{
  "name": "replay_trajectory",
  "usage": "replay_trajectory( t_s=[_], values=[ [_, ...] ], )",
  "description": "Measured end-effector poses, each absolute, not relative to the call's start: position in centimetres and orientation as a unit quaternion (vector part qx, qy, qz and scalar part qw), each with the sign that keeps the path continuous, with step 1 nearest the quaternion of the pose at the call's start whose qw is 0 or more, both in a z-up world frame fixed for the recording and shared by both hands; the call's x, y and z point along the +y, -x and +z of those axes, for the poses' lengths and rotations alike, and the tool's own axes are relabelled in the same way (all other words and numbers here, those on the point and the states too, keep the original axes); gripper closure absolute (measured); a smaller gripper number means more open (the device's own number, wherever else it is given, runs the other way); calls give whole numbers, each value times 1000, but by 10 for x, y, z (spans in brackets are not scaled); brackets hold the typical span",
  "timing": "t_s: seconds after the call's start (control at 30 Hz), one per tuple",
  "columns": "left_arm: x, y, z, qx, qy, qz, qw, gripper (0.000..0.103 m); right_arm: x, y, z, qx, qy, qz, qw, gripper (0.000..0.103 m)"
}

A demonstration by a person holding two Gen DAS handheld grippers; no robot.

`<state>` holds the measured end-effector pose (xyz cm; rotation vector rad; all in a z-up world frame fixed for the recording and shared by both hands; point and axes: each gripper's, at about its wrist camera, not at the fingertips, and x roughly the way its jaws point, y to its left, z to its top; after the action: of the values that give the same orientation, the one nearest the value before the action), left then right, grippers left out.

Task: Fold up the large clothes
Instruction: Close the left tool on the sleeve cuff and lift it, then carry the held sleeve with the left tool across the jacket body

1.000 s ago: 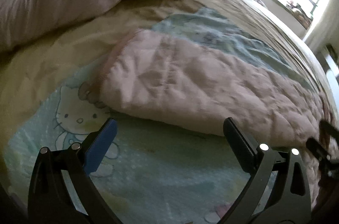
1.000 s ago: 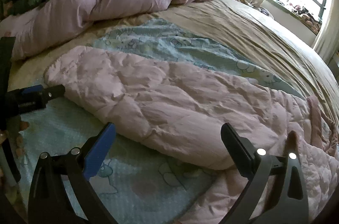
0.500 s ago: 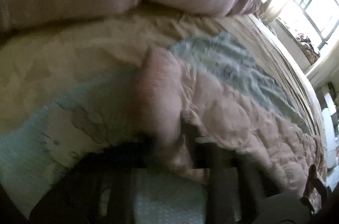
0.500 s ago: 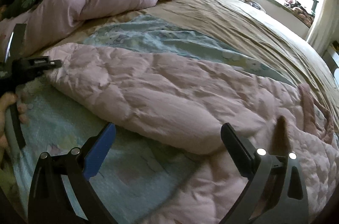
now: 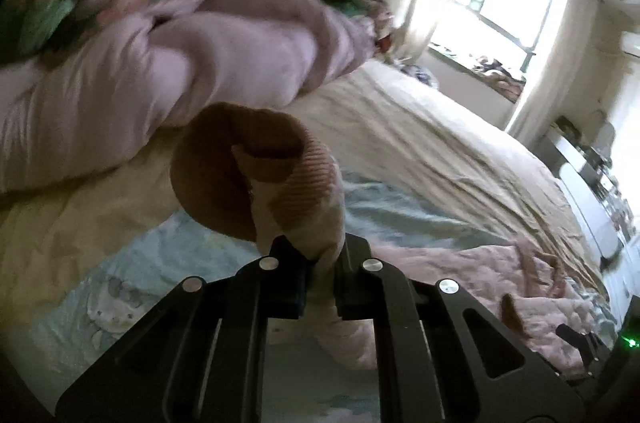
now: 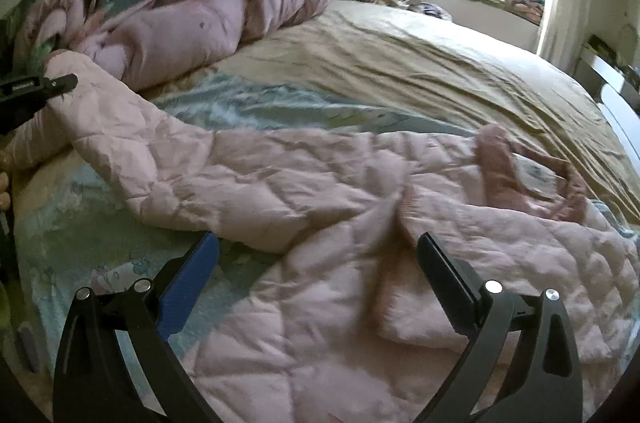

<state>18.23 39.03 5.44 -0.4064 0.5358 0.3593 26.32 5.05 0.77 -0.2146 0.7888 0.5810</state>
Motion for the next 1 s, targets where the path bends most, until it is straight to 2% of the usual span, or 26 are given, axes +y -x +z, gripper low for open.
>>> replay_trajectory(
  t_s=[0.43, 1.0],
  values=[
    [274, -208, 123, 234, 127, 106, 958, 100, -74, -270, 44, 357, 40, 214, 908, 4],
    [134, -235, 142, 239, 65, 13, 969, 100, -234, -253, 62, 335, -12, 119, 935, 4]
  ],
)
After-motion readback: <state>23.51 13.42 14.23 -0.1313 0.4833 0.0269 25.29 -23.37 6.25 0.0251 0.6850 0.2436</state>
